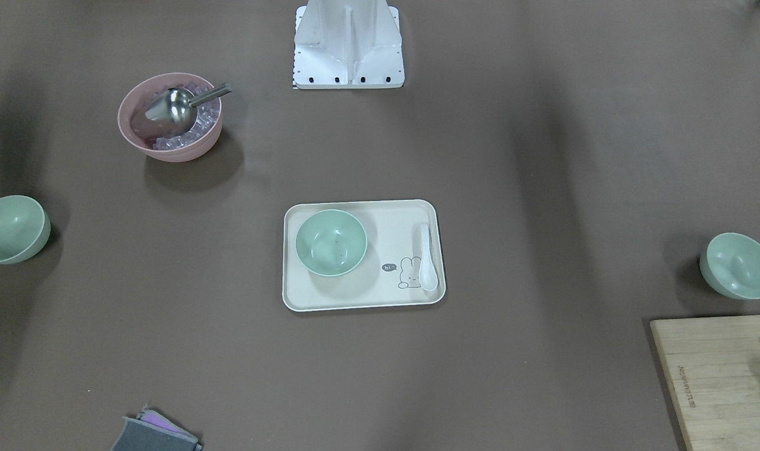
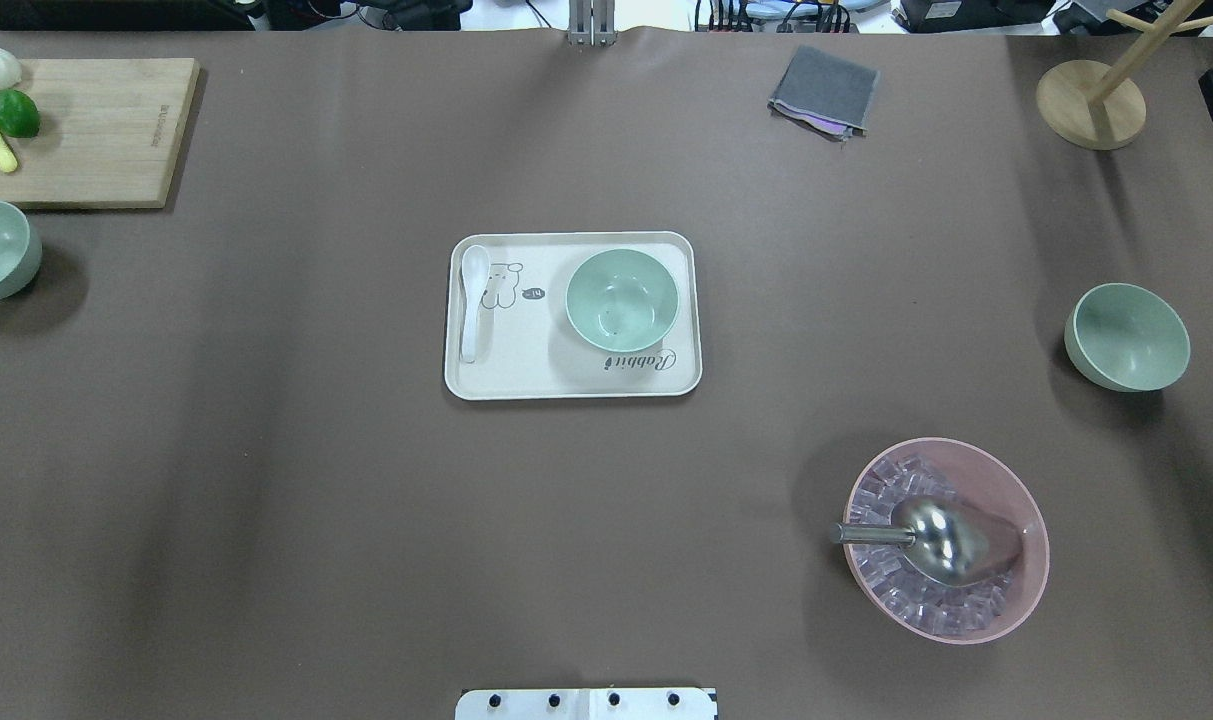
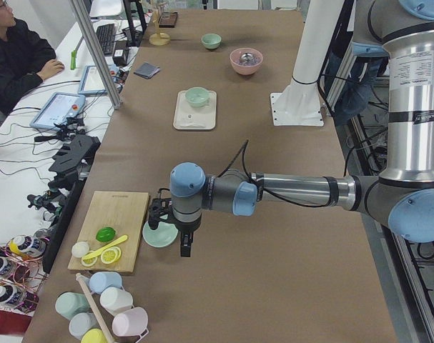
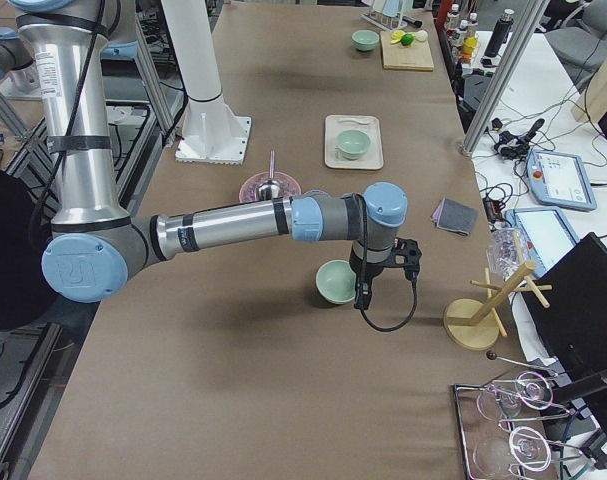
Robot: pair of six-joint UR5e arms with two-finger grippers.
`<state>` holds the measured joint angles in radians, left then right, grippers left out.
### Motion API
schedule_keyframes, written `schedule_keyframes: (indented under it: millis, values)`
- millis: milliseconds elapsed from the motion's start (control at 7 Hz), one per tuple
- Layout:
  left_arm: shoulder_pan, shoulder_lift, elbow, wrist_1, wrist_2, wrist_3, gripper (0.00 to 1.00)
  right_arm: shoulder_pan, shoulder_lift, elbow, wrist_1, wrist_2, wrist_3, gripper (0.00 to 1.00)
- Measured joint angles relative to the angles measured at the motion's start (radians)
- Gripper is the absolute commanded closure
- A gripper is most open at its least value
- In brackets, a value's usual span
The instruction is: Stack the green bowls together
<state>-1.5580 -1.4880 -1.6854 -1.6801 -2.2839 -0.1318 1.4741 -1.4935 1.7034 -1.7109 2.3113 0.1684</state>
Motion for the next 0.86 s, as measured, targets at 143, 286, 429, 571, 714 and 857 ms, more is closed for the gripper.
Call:
schedule_keyframes:
  millis: [143, 286, 429, 571, 714, 857]
  values:
    - [0.000, -0.001, 0.008, -0.001, 0.001, -0.004, 0.01, 0.000, -0.002, -0.002, 0.000, 0.000, 0.000, 0.00]
    - [0.000, -0.003, 0.018, -0.002, 0.000, -0.006, 0.01, 0.000, -0.004, -0.003, -0.001, 0.001, 0.000, 0.00]
    - [0.000, -0.005, 0.023, -0.002, -0.002, -0.006, 0.01, 0.000, -0.004, -0.004, -0.001, 0.001, 0.000, 0.00]
    - [0.000, -0.007, 0.023, -0.003, -0.003, -0.007, 0.02, 0.000, -0.004, -0.003, 0.000, -0.001, 0.000, 0.00]
    - [0.000, -0.008, 0.020, -0.003, -0.004, -0.008, 0.02, 0.000, -0.003, -0.002, 0.000, -0.004, 0.000, 0.00]
    - [0.000, -0.008, 0.017, -0.003, -0.005, -0.008, 0.02, 0.000, -0.004, -0.001, 0.000, -0.004, 0.001, 0.00]
